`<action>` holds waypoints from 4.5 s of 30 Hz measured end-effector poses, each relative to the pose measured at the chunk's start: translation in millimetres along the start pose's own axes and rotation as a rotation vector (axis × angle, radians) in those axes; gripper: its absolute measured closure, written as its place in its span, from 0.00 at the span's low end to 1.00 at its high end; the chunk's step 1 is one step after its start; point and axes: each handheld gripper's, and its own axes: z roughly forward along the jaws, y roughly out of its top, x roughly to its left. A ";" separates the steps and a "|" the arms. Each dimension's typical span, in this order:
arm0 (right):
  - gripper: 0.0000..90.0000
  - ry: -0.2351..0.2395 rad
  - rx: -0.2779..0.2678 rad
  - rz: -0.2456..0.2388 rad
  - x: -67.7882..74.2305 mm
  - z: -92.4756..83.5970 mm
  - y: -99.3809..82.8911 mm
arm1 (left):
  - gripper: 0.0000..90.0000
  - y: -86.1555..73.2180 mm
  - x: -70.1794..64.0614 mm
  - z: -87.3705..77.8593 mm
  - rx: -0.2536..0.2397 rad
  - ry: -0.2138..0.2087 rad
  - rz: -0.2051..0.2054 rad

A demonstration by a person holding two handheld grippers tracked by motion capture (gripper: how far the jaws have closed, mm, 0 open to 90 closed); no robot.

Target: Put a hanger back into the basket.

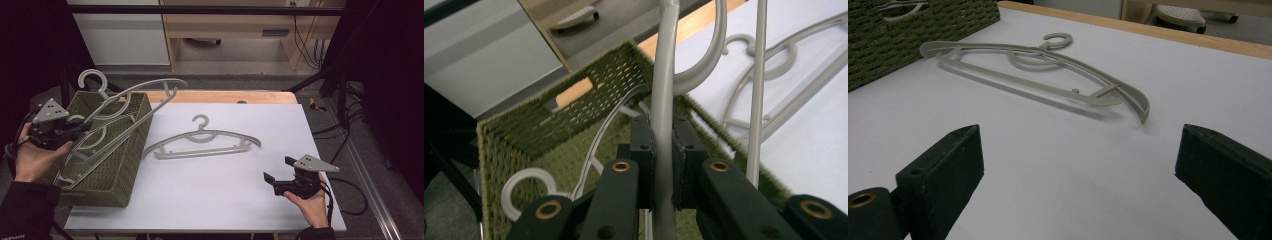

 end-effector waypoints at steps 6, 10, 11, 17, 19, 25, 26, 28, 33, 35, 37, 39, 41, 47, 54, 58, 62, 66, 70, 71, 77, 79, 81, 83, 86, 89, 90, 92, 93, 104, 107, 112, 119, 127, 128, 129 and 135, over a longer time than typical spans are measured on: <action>0.06 0.001 0.007 0.004 0.7 1.2 -0.3 | 0.92 -14.6 14.1 1.8 0.017 0.005 -0.022; 0.06 0.001 0.011 0.000 0.9 1.3 -0.5 | 0.92 -23.1 23.0 3.0 0.034 0.016 -0.033; 0.06 0.000 0.010 0.002 0.9 1.5 -0.4 | 0.92 -25.3 25.3 3.1 0.037 0.018 -0.036; 0.06 0.000 0.013 -0.004 0.3 1.8 -0.8 | 0.92 -40.6 35.7 1.3 0.052 0.030 -0.062; 0.06 0.002 0.016 -0.005 0.8 2.0 -0.8 | 0.92 -45.9 39.0 0.3 0.060 0.038 -0.070; 0.06 -0.001 0.017 0.000 1.0 2.9 -1.0 | 0.92 -57.0 45.9 -3.1 0.066 0.056 -0.089; 0.07 0.000 0.016 -0.001 1.0 3.0 -1.0 | 0.92 -59.3 48.2 -4.1 0.062 0.065 -0.100; 0.07 0.000 0.016 -0.003 1.0 3.0 -1.0 | 0.92 -60.2 49.8 -4.4 0.059 0.069 -0.107; 0.07 0.001 0.016 -0.001 0.7 3.0 -1.2 | 0.91 -62.5 52.4 -1.5 0.093 0.102 -0.104; 0.07 0.001 0.015 -0.003 0.8 3.2 -1.2 | 0.91 -64.7 54.3 0.4 0.102 0.109 -0.112; 0.07 0.002 0.015 -0.002 1.1 3.5 -1.2 | 0.91 -67.0 55.8 1.8 0.109 0.114 -0.117; 0.07 0.001 0.016 -0.004 0.8 3.3 -1.4 | 0.91 -70.4 57.2 2.6 0.124 0.124 -0.114; 0.07 0.001 0.016 -0.003 0.6 2.9 -1.4 | 0.91 -73.6 58.6 2.3 0.132 0.136 -0.113; 0.07 0.003 0.017 -0.003 1.3 3.5 -1.4 | 0.91 -82.3 62.2 5.6 0.156 0.158 -0.128; 0.07 0.004 0.018 -0.004 1.2 3.6 -1.5 | 0.91 -84.2 55.8 22.5 0.224 0.130 -0.120; 0.07 0.005 0.017 -0.004 1.2 3.5 -1.5 | 0.91 -86.7 49.8 34.6 0.250 0.110 -0.126; 0.07 0.005 0.019 -0.006 1.5 3.9 -1.4 | 0.91 -93.8 51.9 42.6 0.284 0.084 -0.186; 0.07 0.007 0.023 -0.009 1.2 4.2 -1.6 | 0.90 -100.1 52.9 49.8 0.319 0.062 -0.231; 0.07 0.008 0.021 -0.009 1.5 4.0 -1.6 | 0.84 -100.4 51.6 55.5 0.336 0.072 -0.252; 0.07 0.006 0.018 -0.006 1.5 3.9 -1.5 | 0.82 -100.3 51.3 55.7 0.336 0.071 -0.262; 0.07 0.009 0.013 -0.001 1.0 2.7 -1.2 | 0.75 -92.9 48.9 43.3 0.277 0.091 -0.260; 0.07 0.012 0.013 -0.004 0.6 2.1 -1.1 | 0.69 -89.3 44.8 38.0 0.236 0.086 -0.253; 0.07 0.009 0.010 -0.006 0.3 1.9 -1.2 | 0.64 -85.0 38.8 33.1 0.183 0.069 -0.253; 0.07 0.006 0.007 0.001 0.6 1.8 -1.0 | 0.58 -80.7 31.5 29.5 0.128 0.057 -0.245; 0.07 0.006 0.004 0.002 0.4 1.5 -1.0 | 0.50 -74.0 20.3 25.3 0.048 0.033 -0.248; 0.07 0.006 0.001 0.002 0.0 1.2 -0.9 | 0.42 -67.9 10.0 21.9 -0.019 -0.004 -0.256; 0.07 0.005 0.000 0.001 0.0 1.1 -0.8 | 0.40 -66.2 5.8 21.5 -0.047 -0.011 -0.263; 0.07 0.006 -0.006 0.005 -0.1 0.8 -0.7 | 0.37 -63.1 -1.7 21.0 -0.087 -0.037 -0.266; 0.07 0.009 -0.007 0.006 -0.3 0.5 -0.7 | 0.35 -61.6 -5.9 21.2 -0.108 -0.048 -0.266; 0.06 0.005 -0.035 0.015 -0.9 -1.5 -0.1 | 0.14 -49.6 -56.3 24.2 -0.249 -0.159 -0.245; 0.06 0.007 -0.042 0.017 -1.5 -2.5 0.1 | 0.11 -47.3 -68.1 25.4 -0.260 -0.193 -0.236; 0.06 0.006 -0.043 0.015 -1.8 -3.2 0.2 | 0.10 -39.5 -90.7 30.1 -0.260 -0.230 -0.187; 0.06 0.010 -0.047 0.015 -1.5 -3.6 0.8 | 0.08 -18.2 -114.6 33.0 -0.275 -0.262 -0.134; 0.06 0.011 -0.056 0.017 -2.8 -7.1 1.5 | 0.09 7.4 -145.8 50.6 -0.254 -0.336 -0.073; 0.06 0.011 -0.054 0.014 -2.7 -7.3 1.5 | 0.09 10.1 -150.4 53.8 -0.251 -0.342 -0.065; 0.06 0.016 -0.055 0.017 -2.4 -7.3 1.6 | 0.10 12.6 -154.6 57.4 -0.244 -0.346 -0.054; 0.06 0.017 -0.050 0.012 -1.8 -5.9 1.2 | 0.11 22.6 -175.9 88.2 -0.179 -0.375 -0.026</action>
